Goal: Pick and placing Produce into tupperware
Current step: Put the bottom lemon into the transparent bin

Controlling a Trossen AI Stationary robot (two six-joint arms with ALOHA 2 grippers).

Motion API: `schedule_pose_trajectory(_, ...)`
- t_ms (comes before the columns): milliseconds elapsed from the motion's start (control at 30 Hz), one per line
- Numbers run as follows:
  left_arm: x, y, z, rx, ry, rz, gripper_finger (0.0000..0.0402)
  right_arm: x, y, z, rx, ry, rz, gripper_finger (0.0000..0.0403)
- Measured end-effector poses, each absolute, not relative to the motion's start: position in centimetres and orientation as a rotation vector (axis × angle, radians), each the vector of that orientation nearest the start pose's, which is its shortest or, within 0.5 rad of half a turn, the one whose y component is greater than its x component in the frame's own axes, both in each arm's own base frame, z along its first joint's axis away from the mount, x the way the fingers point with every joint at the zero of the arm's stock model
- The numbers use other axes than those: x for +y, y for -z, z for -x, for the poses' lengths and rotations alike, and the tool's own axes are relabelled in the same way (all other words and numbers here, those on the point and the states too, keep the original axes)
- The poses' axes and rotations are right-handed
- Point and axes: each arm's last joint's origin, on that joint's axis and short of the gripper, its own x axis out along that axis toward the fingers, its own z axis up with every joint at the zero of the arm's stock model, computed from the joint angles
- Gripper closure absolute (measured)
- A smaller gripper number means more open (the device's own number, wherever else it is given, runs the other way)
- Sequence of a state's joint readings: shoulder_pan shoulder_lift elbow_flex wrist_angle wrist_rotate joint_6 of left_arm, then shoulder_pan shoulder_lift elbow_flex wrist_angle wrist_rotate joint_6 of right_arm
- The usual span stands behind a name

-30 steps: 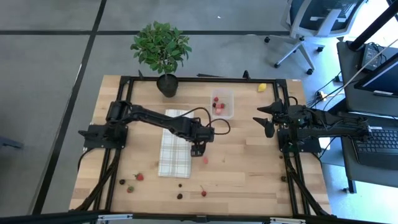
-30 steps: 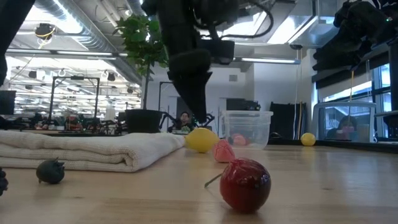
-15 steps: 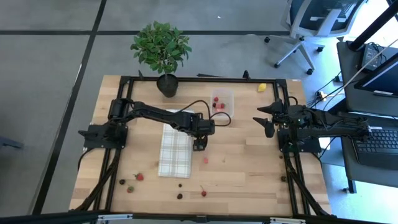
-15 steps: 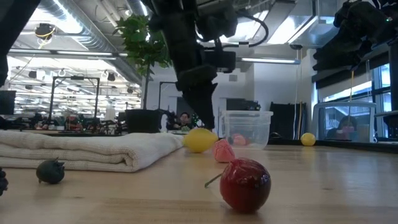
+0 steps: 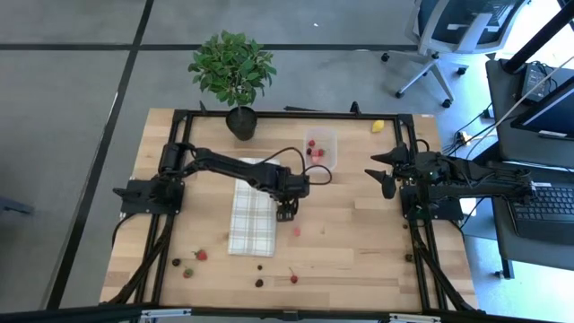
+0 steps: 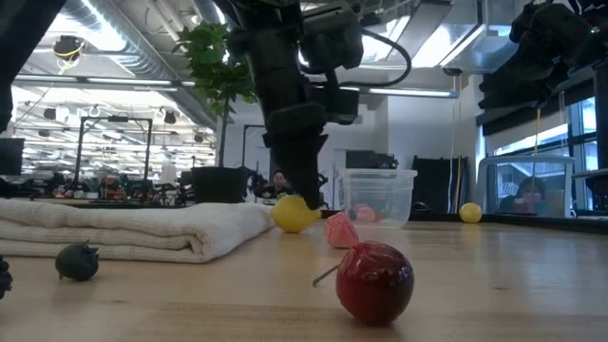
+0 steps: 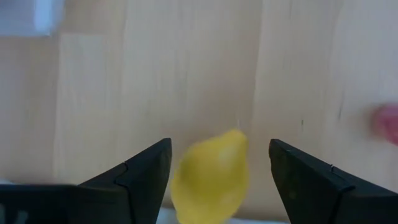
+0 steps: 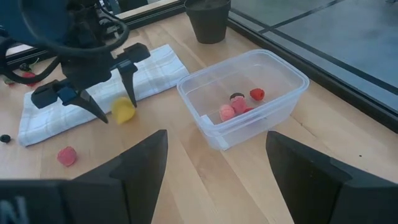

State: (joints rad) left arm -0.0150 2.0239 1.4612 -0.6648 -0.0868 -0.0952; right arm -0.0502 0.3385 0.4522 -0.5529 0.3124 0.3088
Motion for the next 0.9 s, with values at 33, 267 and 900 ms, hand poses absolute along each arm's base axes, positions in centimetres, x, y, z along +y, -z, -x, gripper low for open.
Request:
schedule_pose_trajectory(33, -0.4, -17.0, -40.7, 1.227, -0.12, 0.019, 0.0143, -1.4, -23.8, -9.3, 0.378, 0.421, -0.243, 0.013)
schedule_pose_trajectory(267, -0.6, -17.0, -40.6, 1.239, -0.094, -0.037, 0.0143, -1.4, -23.8, -9.3, 0.378, 0.421, -0.243, 0.013)
schedule_pose_trajectory(900, -1.5, -15.3, -39.5, 1.286, -0.098, -0.07, 0.0143, -1.4, -23.8, -9.3, 0.378, 0.421, -0.243, 0.013)
